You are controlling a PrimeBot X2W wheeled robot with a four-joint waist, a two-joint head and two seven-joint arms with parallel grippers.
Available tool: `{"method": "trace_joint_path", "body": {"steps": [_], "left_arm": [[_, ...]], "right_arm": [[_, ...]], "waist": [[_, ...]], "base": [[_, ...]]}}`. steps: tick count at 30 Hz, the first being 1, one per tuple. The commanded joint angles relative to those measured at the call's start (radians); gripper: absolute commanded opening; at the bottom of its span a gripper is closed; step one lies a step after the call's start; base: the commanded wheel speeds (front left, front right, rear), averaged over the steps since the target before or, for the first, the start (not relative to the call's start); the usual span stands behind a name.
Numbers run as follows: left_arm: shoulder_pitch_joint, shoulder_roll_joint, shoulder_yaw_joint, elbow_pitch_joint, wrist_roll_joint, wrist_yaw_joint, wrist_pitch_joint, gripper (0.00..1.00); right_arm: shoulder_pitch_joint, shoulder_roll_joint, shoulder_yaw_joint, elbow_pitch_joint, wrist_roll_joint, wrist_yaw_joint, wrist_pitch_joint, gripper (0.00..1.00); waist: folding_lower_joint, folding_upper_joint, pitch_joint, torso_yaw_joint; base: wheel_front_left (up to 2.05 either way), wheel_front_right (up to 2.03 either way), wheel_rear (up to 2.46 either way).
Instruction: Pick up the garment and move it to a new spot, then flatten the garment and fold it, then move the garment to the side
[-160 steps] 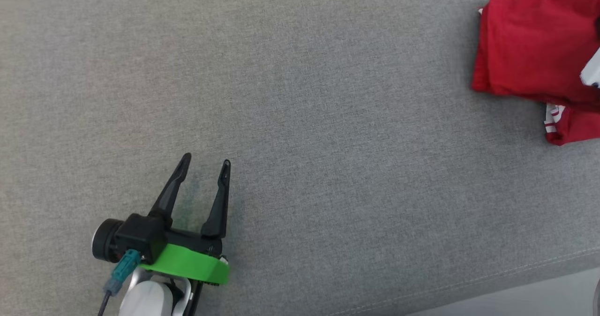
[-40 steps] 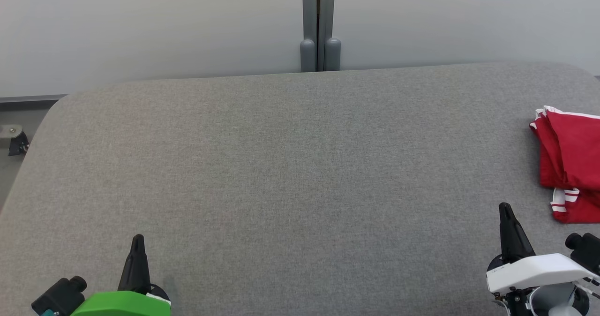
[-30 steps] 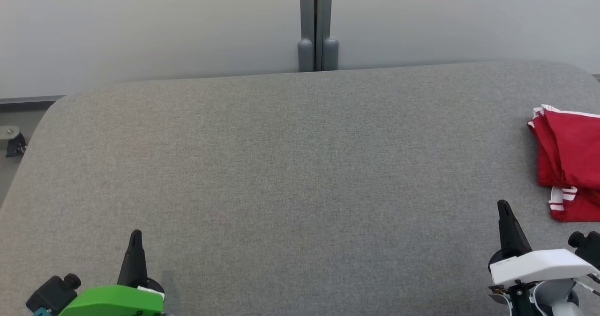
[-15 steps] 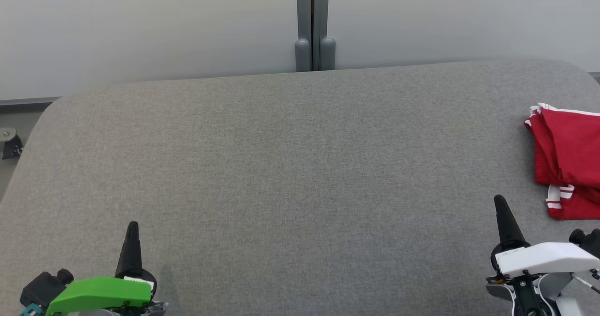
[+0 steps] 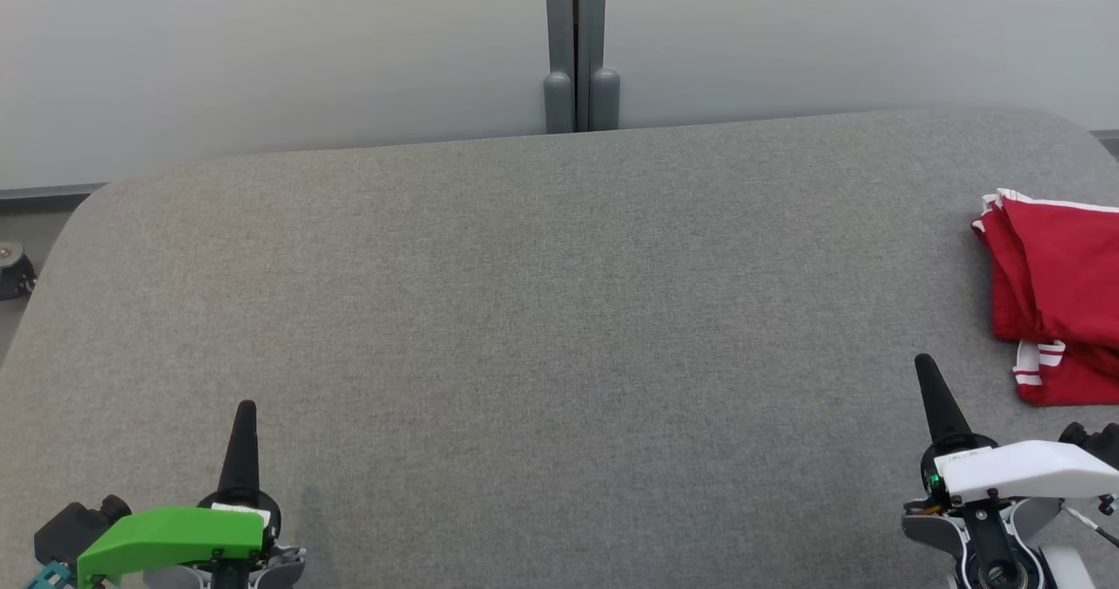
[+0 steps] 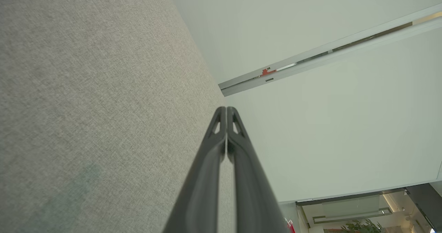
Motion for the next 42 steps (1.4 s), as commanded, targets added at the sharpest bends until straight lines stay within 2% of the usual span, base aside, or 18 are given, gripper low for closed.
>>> {"method": "trace_joint_path", "body": {"steps": [1, 42], "left_arm": [[-0.026, 0.004, 0.008, -0.004, -0.023, -0.004, 0.005, 0.00], [-0.075, 0.006, 0.041, 0.012, -0.331, -0.019, 0.090, 0.00]], "right_arm": [[-0.018, -0.005, -0.002, -0.003, 0.028, -0.001, 0.007, 0.00], [-0.065, -0.005, -0.004, 0.030, 0.402, -0.001, 0.091, 0.00]], "waist": [[0.0000, 0.0000, 0.000, -0.001], [0.0000, 0.0000, 0.003, -0.025]], "base": [[0.00, 0.00, 0.00], [0.00, 0.00, 0.00]]}}
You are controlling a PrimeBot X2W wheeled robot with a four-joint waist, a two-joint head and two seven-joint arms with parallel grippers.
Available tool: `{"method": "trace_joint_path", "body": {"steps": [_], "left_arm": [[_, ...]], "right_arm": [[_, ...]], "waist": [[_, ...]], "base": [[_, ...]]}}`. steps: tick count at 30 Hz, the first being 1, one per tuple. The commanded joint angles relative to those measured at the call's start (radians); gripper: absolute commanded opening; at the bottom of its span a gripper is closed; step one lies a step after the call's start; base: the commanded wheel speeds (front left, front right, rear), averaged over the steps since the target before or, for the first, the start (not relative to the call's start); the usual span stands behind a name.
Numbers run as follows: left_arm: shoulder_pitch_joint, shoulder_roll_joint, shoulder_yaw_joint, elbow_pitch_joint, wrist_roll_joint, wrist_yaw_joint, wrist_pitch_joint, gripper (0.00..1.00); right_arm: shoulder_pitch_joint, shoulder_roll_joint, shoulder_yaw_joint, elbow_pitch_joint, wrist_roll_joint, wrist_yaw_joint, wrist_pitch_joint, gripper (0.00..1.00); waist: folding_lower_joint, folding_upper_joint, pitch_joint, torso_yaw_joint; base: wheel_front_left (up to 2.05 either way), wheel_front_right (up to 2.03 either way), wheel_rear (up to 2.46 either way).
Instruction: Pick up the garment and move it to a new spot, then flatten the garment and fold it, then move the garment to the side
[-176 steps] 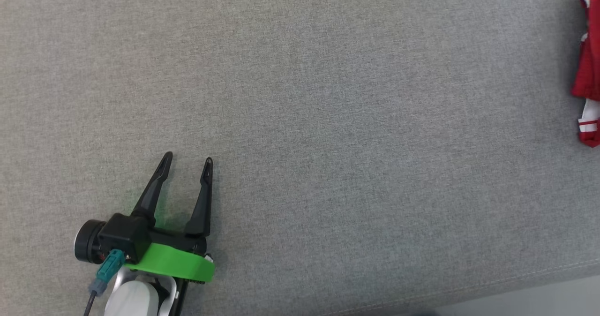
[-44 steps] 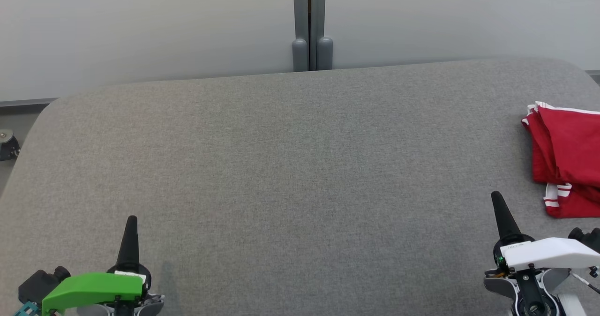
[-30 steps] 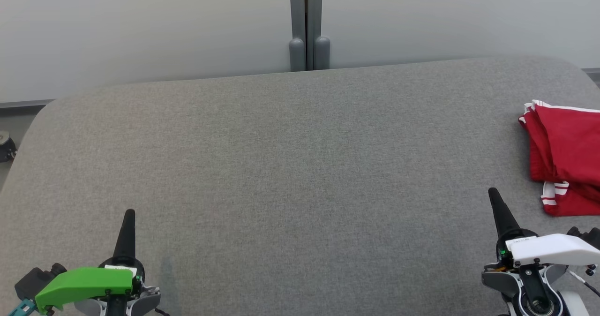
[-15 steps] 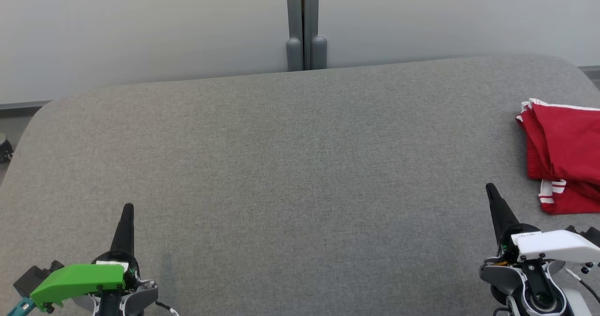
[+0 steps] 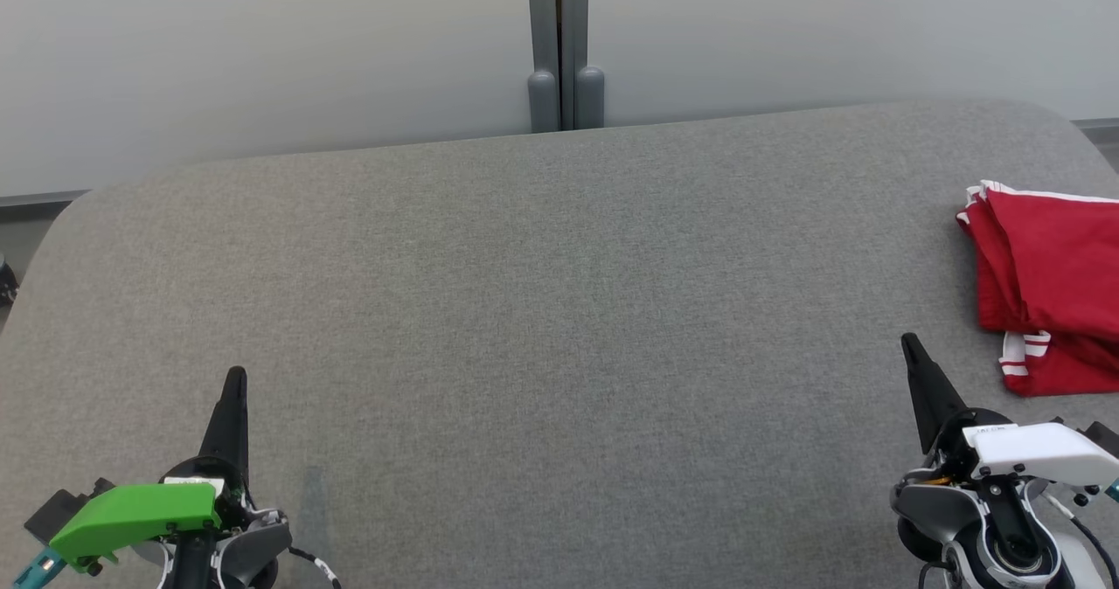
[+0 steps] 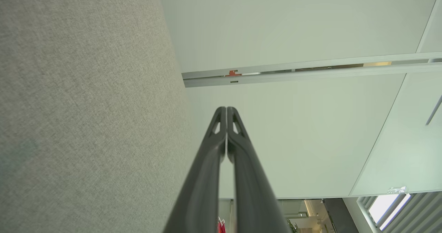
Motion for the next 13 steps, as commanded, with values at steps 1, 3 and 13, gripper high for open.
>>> {"method": "trace_joint_path", "body": {"steps": [1, 3, 13], "left_arm": [[-0.017, 0.005, 0.006, 0.002, -0.020, -0.007, 0.004, 0.00], [-0.021, 0.006, 0.008, 0.002, -0.033, -0.008, 0.009, 0.00], [-0.022, 0.006, 0.010, 0.004, -0.057, -0.009, 0.016, 0.00]], "right_arm": [[-0.015, -0.004, -0.002, 0.003, 0.026, 0.000, 0.006, 0.00], [-0.018, -0.004, -0.002, 0.004, 0.040, 0.000, 0.011, 0.00], [-0.018, -0.004, -0.002, 0.007, 0.070, 0.000, 0.017, 0.00]], "waist": [[0.0000, 0.0000, 0.000, -0.001], [0.0000, 0.0000, 0.000, -0.002], [0.0000, 0.0000, 0.001, -0.005]], "base": [[0.00, 0.00, 0.00], [0.00, 0.00, 0.00], [0.00, 0.00, 0.00]]}}
